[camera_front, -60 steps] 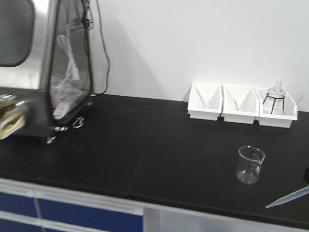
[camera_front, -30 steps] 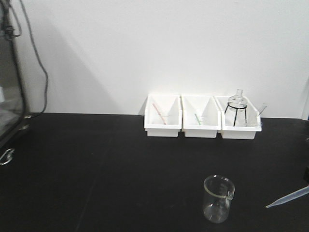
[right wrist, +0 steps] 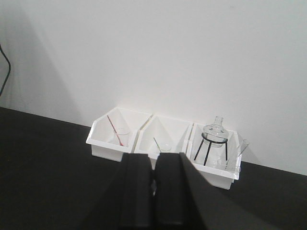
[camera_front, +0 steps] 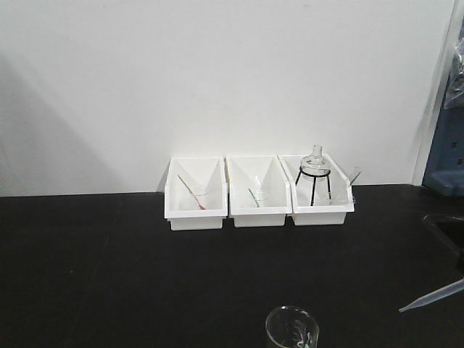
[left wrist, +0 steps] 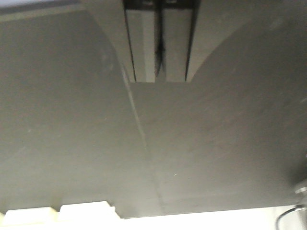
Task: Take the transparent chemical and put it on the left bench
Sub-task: 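Lower the beaker with the right gripper onto the bench before the trays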
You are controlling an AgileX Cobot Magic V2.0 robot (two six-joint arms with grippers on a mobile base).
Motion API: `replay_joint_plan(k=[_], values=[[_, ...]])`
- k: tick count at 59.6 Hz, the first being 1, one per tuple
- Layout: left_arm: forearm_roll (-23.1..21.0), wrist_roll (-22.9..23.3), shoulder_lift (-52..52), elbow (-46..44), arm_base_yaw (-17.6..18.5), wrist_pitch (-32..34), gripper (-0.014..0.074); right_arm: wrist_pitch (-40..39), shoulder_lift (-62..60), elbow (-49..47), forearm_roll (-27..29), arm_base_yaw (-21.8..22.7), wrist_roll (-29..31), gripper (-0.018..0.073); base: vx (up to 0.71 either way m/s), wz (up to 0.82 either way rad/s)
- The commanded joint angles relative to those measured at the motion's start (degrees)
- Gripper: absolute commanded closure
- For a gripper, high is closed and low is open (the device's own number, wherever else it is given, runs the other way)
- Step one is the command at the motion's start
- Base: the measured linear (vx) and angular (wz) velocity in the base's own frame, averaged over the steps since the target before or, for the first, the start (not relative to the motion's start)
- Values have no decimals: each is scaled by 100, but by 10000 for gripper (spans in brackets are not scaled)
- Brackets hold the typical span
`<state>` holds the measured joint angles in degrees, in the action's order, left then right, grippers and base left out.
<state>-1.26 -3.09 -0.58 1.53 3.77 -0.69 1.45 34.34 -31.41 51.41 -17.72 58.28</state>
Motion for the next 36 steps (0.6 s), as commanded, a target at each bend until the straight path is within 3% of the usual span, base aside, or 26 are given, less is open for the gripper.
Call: replay_joint_plan(k=[1, 36], values=[[-4, 45, -110, 93, 10, 449, 600, -288, -5, -172, -14, 18, 30, 564, 13, -16], [-4, 45, -110, 93, 10, 449, 600, -300, -5, -172, 22, 18, 12, 564, 4, -4]])
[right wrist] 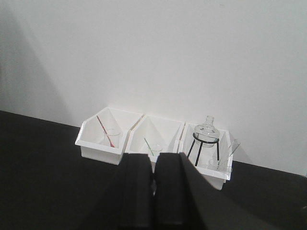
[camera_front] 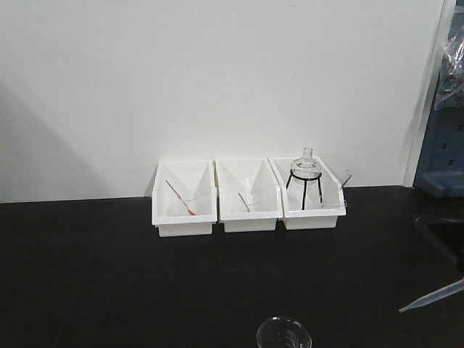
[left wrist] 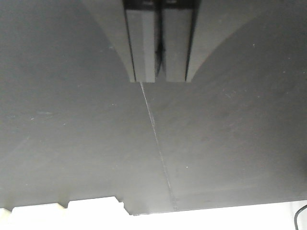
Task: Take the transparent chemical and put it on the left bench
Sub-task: 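Lower the beaker with the right gripper onto the bench before the trays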
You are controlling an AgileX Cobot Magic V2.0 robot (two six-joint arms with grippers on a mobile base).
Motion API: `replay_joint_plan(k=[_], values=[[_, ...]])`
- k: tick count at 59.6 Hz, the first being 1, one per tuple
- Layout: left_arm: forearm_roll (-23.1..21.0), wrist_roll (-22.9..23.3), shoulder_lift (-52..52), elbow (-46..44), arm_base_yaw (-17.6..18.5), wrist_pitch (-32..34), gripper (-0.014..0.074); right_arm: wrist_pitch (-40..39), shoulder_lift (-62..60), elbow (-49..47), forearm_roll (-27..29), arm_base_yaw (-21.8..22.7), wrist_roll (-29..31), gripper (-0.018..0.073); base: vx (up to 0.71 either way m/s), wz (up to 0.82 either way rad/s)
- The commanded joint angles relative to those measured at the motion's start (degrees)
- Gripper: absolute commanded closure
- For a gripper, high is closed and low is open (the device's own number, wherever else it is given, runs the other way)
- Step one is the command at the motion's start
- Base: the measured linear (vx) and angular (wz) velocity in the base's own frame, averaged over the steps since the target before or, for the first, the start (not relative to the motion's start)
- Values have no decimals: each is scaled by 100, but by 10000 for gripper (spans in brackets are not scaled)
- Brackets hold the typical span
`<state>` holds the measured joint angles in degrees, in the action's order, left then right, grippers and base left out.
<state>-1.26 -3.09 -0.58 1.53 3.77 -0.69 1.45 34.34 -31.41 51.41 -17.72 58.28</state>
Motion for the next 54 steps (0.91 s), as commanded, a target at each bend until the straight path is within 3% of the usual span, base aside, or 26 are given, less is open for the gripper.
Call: replay_joint_plan(k=[1, 14, 33, 54], values=[[-4, 45, -110, 93, 10, 449, 600, -300, -5, -172, 36, 18, 12, 564, 0, 1], [-4, 45, -110, 93, 10, 449, 600, -719, 779, -255, 539, 18, 12, 564, 0, 0], [-4, 45, -110, 93, 10, 449, 600, 250, 3085, -1474, 640, 1, 12, 561, 0, 0], [-4, 45, -110, 93, 10, 449, 600, 843, 4443, -2394, 1479, 1, 326, 561, 0, 0]])
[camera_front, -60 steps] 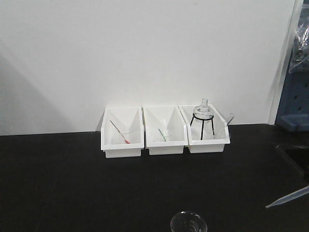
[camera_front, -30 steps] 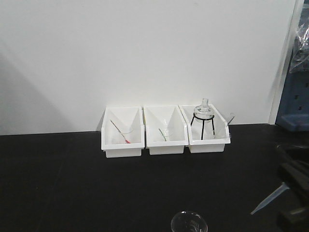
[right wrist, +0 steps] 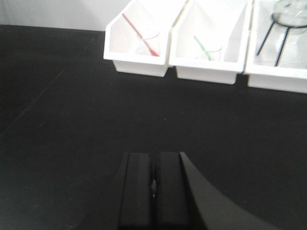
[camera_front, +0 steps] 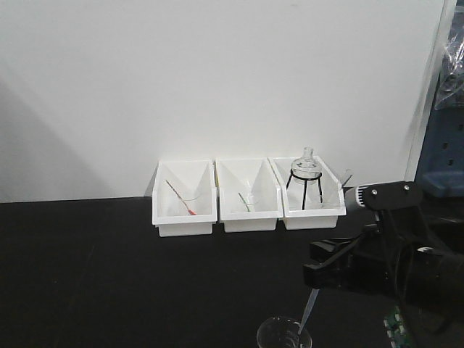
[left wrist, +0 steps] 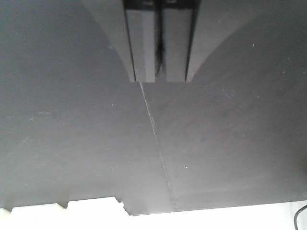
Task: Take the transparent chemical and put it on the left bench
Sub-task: 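Lower the beaker with the right gripper onto the bench before the trays, then open the right gripper and raise it away from the beaker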
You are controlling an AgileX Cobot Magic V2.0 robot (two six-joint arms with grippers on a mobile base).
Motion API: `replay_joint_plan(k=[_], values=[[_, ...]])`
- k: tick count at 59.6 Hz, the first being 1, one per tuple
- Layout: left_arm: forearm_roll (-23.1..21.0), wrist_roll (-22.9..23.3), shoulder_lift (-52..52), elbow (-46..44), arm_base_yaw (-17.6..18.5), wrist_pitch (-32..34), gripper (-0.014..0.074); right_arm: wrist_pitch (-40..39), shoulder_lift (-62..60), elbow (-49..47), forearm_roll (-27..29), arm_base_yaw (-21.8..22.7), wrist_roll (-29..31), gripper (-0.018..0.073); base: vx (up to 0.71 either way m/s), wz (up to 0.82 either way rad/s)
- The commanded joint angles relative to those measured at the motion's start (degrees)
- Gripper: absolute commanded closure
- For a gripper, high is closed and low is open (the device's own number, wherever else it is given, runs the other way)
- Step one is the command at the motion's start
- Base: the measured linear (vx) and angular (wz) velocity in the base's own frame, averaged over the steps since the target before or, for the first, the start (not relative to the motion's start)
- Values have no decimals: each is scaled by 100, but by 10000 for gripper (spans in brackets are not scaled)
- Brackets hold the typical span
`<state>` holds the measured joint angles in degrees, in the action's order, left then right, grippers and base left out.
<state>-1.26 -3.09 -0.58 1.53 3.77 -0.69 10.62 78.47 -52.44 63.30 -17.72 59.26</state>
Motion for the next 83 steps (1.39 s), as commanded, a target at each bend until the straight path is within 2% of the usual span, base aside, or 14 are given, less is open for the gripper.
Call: replay_joint_plan(k=[1, 13, 24, 27, 28, 40, 46, 52, 59, 63, 68, 78, 83], values=[[-4, 45, -110, 93, 10, 449, 600, -76, 72, -295, 345, 1, 258, 561, 0, 0], [-4, 45, -110, 93, 10, 449, 600, -61, 610, -301, 1339, 1, 1123, 559, 0, 0], [-4, 45, -110, 93, 10, 449, 600, 249, 733, -301, 1800, 1, 2063, 510, 0, 0], [-4, 45, -110, 93, 10, 449, 600, 379, 733, -301, 1961, 1, 2319, 474, 0, 0], [-4, 45, -110, 93, 10, 449, 600, 558, 733, -301, 2256, 1, 2704, 363, 0, 0], [-4, 45, -110, 93, 10, 449, 600, 557, 733, -301, 2516, 1, 2918, 132, 0, 0], [-4, 45, -110, 93, 10, 449, 600, 557, 733, -301, 2516, 1, 2918, 60, 0, 0], [-4, 45, -110, 93, 10, 449, 600, 557, 733, -301, 2516, 1, 2924, 40, 0, 0], [-4, 45, -110, 93, 10, 449, 600, 440, 657, -301, 2509, 1, 3040, 67, 0, 0], [-4, 45, -110, 93, 10, 449, 600, 217, 493, -301, 2509, 1, 3208, 120, 0, 0], [-4, 45, -110, 93, 10, 449, 600, -36, 174, -301, 2504, 1, 3321, 238, 0, 0], [-4, 45, -110, 93, 10, 449, 600, -101, -864, -223, 2504, 1, 3264, 576, 0, 0], [-4, 45, -110, 93, 10, 449, 600, -107, -1367, -60, 2511, 1, 3193, 570, 0, 0]])
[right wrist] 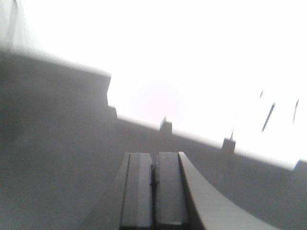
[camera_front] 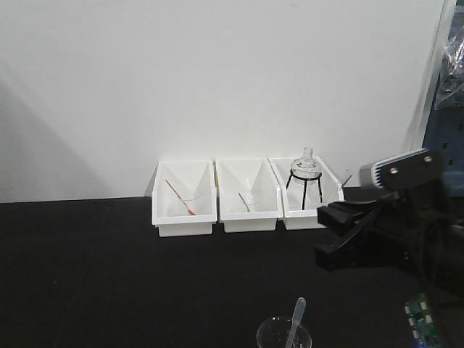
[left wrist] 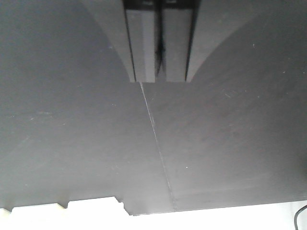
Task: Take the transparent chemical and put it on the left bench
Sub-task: 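Open the right gripper and raise it away from the beaker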
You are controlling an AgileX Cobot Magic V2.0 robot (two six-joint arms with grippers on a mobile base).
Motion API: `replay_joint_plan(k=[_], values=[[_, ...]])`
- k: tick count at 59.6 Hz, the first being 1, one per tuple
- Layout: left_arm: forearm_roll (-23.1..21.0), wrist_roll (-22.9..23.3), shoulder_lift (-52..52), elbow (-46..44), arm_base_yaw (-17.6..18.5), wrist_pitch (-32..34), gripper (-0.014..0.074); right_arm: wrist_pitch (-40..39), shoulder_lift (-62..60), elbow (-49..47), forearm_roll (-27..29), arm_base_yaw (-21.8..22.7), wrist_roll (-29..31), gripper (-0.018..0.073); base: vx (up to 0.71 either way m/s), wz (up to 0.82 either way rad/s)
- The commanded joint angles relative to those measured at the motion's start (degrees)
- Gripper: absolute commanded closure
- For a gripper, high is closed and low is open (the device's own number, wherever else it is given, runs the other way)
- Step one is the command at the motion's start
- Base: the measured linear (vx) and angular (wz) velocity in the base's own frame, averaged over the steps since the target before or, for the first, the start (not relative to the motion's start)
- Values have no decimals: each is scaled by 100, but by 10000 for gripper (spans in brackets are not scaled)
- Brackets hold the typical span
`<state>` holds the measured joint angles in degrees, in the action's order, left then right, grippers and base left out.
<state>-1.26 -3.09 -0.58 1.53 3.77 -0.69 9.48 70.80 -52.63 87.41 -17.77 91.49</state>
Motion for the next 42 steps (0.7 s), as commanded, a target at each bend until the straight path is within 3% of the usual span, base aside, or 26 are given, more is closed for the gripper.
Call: replay_joint_plan(k=[1, 21, 42], values=[[-4, 45, -110, 93, 10, 449, 600, 8, -730, 27, 99, 6, -29, 569, 0, 0], [-4, 45, -110, 93, 10, 449, 600, -174, -2471, 1179, 101, 6, 12, 566, 0, 0], [-4, 45, -110, 93, 10, 449, 600, -96, -2937, 1347, 103, 6, 12, 566, 0, 0]])
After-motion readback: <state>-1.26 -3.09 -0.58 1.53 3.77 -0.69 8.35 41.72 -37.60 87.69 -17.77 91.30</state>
